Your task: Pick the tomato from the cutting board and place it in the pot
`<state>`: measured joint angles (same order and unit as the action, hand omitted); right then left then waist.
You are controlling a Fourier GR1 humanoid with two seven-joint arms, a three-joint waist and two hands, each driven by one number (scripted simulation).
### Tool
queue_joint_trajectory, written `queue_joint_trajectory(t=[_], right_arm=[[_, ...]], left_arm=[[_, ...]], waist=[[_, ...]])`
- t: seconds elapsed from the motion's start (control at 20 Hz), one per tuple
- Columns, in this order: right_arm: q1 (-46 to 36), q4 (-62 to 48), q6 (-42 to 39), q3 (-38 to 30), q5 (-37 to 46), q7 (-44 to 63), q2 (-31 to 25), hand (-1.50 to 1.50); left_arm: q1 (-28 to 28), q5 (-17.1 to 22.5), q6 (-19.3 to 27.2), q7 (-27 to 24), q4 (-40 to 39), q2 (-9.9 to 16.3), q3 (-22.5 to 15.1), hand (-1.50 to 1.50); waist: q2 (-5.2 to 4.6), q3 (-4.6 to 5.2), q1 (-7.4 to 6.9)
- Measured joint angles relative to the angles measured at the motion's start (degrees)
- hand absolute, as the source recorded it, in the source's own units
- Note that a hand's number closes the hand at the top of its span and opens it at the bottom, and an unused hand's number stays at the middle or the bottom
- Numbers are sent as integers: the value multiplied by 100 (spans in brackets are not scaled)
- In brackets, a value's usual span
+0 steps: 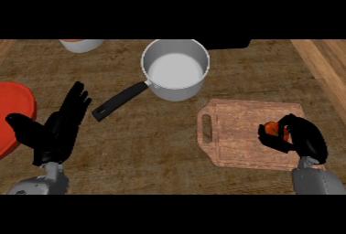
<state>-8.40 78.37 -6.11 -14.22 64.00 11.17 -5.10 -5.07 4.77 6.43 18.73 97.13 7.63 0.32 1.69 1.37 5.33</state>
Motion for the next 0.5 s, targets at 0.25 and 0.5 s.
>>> queue_joint_trajectory(t=[0.25,0.5], right_arm=[[13,404,622,-105,439,1610,358,150],[-367,972,1032,272,1015,3056,464,150]], left_arm=[[33,-14,11,21,-6,17,15,0],[-10,-10,-30,47,-21,-13,-67,0]], waist=[[34,-20,-11],[47,-24,-233]])
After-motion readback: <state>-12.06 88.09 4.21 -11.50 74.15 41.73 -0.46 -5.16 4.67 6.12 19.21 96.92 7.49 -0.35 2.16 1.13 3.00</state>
